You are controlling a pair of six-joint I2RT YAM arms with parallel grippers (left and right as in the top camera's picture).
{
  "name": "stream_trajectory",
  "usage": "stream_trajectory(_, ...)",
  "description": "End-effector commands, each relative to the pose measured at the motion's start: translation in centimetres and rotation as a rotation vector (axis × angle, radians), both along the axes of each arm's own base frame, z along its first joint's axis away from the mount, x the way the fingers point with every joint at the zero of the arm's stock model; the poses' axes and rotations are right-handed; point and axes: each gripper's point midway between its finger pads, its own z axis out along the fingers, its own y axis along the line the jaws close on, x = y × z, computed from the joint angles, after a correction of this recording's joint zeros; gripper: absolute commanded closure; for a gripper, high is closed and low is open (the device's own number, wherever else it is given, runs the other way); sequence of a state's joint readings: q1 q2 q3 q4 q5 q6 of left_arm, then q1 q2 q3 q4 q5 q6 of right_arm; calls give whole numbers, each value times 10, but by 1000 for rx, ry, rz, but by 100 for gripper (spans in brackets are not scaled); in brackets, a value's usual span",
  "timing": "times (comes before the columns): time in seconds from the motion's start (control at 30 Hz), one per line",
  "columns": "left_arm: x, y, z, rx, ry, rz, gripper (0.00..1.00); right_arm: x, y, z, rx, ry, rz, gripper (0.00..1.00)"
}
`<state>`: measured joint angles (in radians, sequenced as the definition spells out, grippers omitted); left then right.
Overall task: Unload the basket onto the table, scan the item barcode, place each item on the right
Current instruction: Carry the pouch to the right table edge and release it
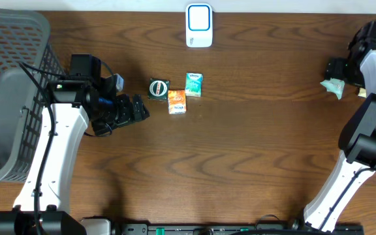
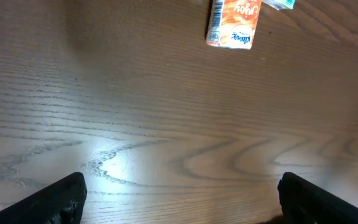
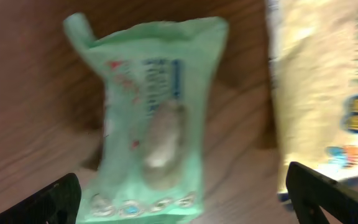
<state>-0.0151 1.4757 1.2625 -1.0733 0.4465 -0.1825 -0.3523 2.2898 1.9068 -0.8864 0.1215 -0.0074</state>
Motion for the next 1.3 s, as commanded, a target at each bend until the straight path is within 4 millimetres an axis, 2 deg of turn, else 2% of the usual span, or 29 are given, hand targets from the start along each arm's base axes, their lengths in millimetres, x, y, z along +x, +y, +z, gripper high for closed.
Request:
stream_trajectory(0.0, -1, -2, -2, -3, 6, -15, 2, 9, 23, 1, 93, -38, 23, 6)
stream_trajectory(0.13, -1, -2, -2, -3, 6, -15, 2, 17, 38, 2, 116, -61, 22, 19)
stream_trajectory(0.17, -1, -2, -2, -3, 6, -15, 2, 20, 41, 2, 114, -67, 28, 28)
stream_trajectory(0.2, -1, -2, -2, -3, 6, -15, 2, 23, 46, 3, 112, -74, 39, 44)
stream_trajectory(0.3, -1, -2, -2, -3, 6, -15, 2, 29, 53, 4, 108, -86, 57, 64)
stream_trajectory(0.43, -1, -2, -2, -3, 6, -15, 2, 36, 60, 6, 102, -108, 75, 87)
stream_trajectory(0.53, -1, -2, -2, -3, 6, -15, 2, 39, 63, 5, 99, -117, 82, 97)
stream_trajectory(0.73, -1, -2, -2, -3, 6, -15, 2, 34, 59, -10, 83, -107, 72, 99)
stream_trajectory(0.83, -1, -2, -2, -3, 6, -15, 2, 23, 45, -25, 18, -73, 40, 99)
stream_trajectory(0.93, -1, -2, -2, -3, 6, -15, 2, 8, 19, -32, -85, -30, -14, 99)
stream_trajectory(1.0, -1, -2, -2, -3, 6, -15, 2, 1, 4, -32, -132, -12, -45, 99)
stream_trajectory(1.13, -1, -2, -2, -3, 6, -15, 2, -3, -14, -24, -159, -13, -92, 99)
stream_trajectory(1.27, -1, -2, -2, -3, 6, -15, 2, -2, -22, -7, -155, -47, -154, 99)
